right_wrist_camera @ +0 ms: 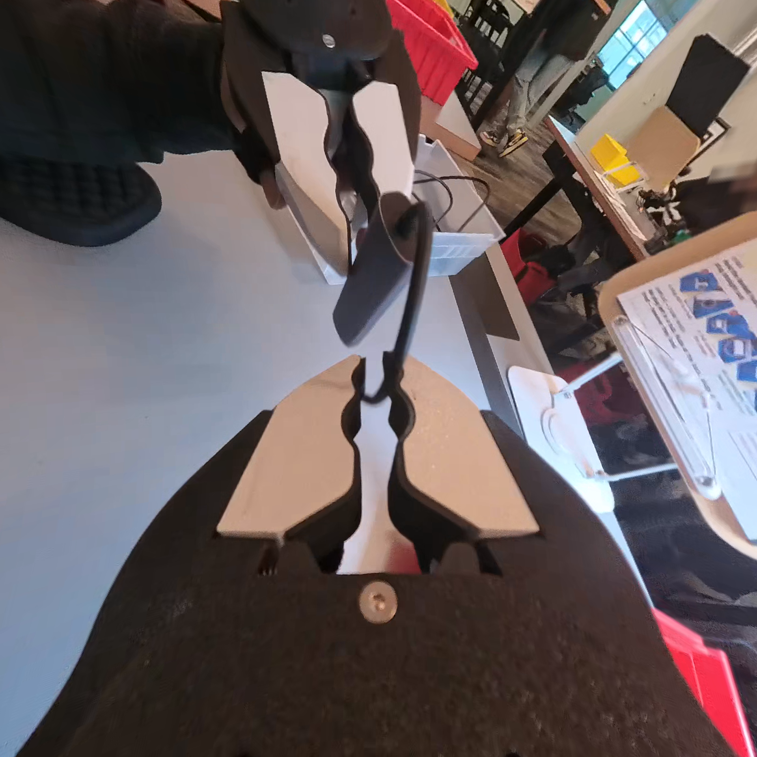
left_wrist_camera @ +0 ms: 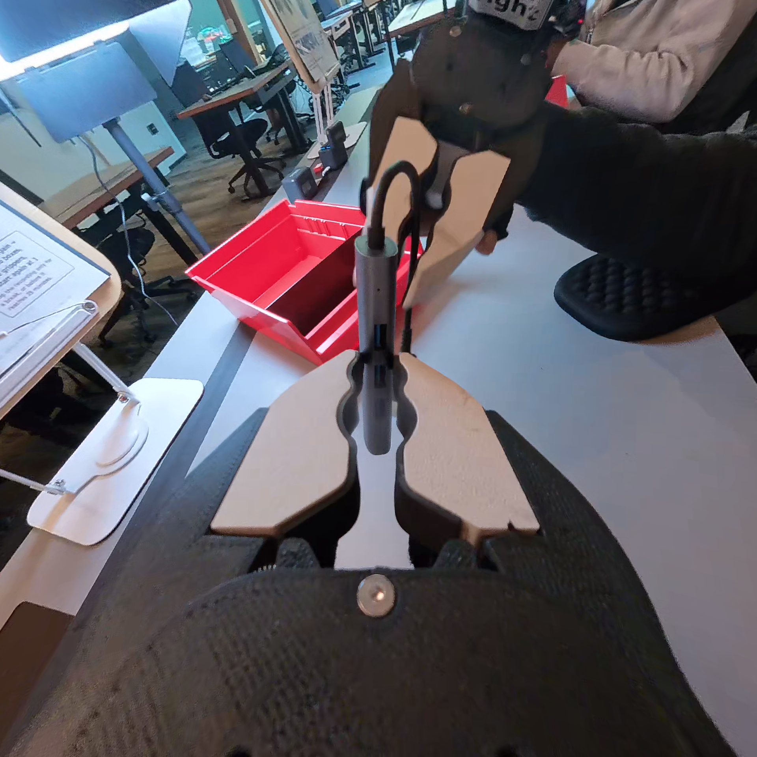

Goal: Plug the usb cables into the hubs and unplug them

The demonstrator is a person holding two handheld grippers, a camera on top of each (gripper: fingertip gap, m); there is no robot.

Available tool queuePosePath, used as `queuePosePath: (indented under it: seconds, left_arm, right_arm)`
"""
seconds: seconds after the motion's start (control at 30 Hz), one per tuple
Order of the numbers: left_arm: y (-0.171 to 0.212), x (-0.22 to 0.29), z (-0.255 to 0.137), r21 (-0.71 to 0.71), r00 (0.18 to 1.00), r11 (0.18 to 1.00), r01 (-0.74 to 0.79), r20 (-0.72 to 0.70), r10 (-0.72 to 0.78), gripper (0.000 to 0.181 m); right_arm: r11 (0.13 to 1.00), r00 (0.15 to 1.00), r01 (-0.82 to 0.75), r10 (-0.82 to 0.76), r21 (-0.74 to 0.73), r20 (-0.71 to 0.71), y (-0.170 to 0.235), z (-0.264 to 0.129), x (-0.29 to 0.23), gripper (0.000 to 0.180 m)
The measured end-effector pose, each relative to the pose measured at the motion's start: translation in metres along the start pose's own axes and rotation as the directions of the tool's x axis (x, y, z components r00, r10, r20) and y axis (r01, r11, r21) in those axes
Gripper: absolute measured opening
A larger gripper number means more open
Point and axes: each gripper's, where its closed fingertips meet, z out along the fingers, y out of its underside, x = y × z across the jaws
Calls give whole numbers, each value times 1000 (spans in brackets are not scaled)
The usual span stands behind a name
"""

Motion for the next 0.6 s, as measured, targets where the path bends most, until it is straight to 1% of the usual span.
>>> queuePosePath:
  seconds: [0.07,0.1,0.13,0.2,0.27,0.33,0.47,0.6]
  left_arm:
    - [2,4,2,-14,1000,1000,-11,-21,11,13]
    - [6,5,3,-39,1000,999,-22,-21,21,13]
    - [11,5,3,-63,999,997,-34,-20,32,13]
    - [11,12,3,-61,998,998,-28,-66,24,13]
    - [11,17,5,-73,995,996,-44,-87,38,13]
    - [18,20,7,-124,994,990,-72,-95,60,13]
    - [23,21,7,-131,993,990,-57,-107,43,13]
    - [24,21,9,-135,993,989,-67,-109,52,13]
  right_arm:
    - [999,999,29,-29,-14,-18,-2,16,-2,21]
    - [999,999,47,-47,-28,-20,0,22,-4,23]
    - [997,997,65,-66,-36,-28,1,25,-5,22]
    - [995,997,82,-83,-56,-9,5,32,-11,22]
    - [987,993,114,-114,-113,8,14,41,-17,22]
    - [979,990,144,-142,-143,24,21,48,-23,18]
    - [987,993,113,-109,-113,46,23,54,-29,19]
    - [995,994,75,-68,-72,87,22,54,-34,24]
